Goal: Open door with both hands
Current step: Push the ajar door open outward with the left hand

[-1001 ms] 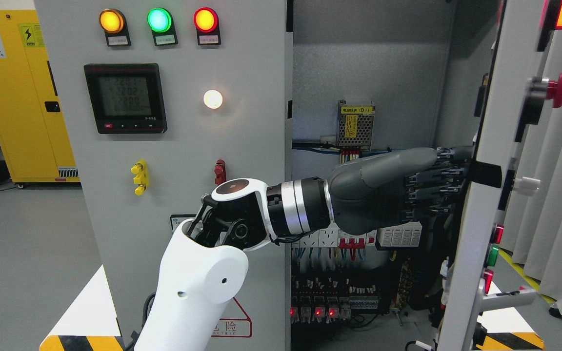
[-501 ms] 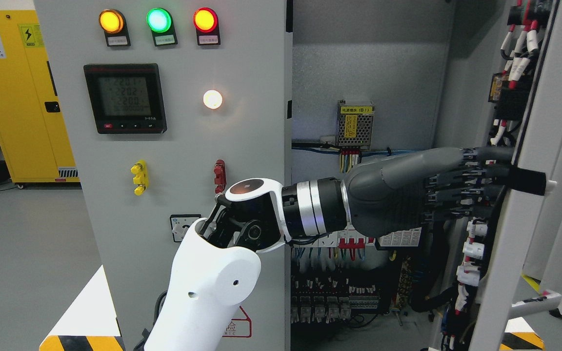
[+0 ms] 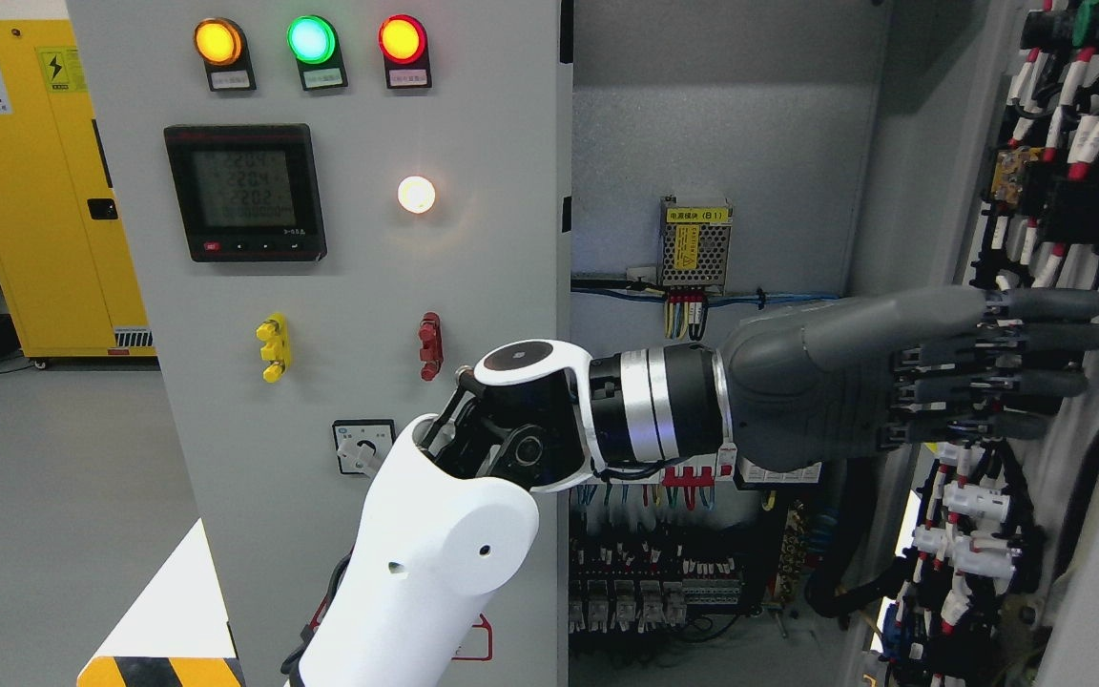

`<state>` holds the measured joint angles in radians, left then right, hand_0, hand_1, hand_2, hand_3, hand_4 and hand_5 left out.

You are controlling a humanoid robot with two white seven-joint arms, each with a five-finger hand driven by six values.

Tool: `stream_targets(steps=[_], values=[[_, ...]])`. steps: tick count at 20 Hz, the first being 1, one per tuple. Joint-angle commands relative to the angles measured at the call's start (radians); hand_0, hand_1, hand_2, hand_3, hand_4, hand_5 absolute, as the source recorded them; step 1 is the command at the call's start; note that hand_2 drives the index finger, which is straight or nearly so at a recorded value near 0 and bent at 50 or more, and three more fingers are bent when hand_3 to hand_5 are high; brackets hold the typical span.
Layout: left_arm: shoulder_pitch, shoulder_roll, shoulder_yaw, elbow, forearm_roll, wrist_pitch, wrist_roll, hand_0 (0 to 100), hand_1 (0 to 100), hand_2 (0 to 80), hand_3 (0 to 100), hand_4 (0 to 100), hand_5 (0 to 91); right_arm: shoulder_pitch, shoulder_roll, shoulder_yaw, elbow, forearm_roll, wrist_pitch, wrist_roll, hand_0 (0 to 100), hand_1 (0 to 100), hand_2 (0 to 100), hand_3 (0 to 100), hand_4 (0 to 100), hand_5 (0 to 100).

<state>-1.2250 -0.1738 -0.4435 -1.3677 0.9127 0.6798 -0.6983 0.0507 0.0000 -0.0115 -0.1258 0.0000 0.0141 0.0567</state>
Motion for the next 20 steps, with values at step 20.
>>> stream_targets(steps=[20], values=[[-0.079, -0.013, -0.357, 0.009, 0.147, -0.212, 0.163, 12, 56, 0.0, 0, 0, 0.0, 0.003, -0.017, -0.022, 0.000, 0.014, 0.000, 0.000, 0, 50, 4, 0, 0, 0]])
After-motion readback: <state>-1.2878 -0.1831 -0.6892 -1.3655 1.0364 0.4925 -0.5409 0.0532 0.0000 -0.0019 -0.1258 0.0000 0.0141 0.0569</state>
